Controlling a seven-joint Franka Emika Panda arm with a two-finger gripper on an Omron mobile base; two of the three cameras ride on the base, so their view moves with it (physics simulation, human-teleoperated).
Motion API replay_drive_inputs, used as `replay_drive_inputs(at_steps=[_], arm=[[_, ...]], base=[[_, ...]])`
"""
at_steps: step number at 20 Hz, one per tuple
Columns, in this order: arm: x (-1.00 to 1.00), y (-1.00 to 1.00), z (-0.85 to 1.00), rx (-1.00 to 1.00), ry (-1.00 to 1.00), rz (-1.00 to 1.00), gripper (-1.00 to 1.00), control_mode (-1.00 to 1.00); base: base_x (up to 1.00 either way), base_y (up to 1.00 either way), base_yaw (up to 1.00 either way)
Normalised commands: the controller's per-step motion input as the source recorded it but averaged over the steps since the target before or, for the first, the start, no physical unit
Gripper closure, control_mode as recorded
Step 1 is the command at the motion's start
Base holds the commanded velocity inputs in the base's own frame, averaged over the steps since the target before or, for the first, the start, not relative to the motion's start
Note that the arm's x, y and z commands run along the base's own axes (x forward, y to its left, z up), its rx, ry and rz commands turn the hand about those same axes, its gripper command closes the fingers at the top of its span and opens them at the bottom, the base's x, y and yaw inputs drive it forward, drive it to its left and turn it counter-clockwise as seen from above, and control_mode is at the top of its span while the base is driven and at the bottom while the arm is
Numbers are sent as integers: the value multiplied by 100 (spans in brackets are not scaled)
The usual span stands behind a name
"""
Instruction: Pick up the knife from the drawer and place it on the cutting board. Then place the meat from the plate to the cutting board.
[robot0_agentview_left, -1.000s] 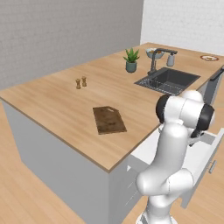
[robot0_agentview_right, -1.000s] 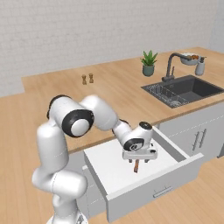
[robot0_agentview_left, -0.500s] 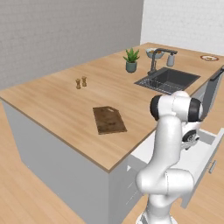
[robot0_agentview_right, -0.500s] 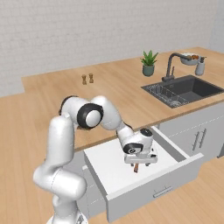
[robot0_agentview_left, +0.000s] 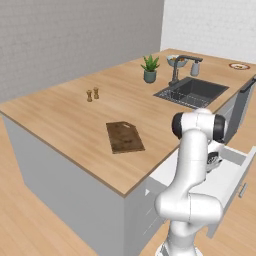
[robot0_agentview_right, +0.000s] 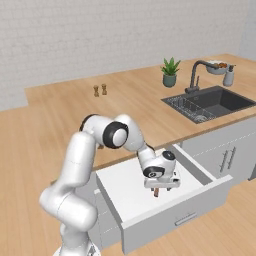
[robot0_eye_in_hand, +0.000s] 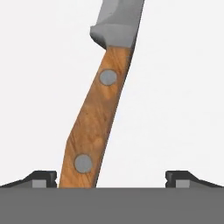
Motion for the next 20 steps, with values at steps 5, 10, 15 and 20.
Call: replay_drive_inputs(at_steps=[5,10,15,20], arm=[[43,0,-61,0,0,0,100,-100],[18,-11,-79,0,2,1,100,-100],[-35,-78,-65,0,11,0,100,-100],[-94,-87,-36,0,6,0,100,-100]], base=[[0,0,0],[0,0,0],[0,0,0],[0,0,0]])
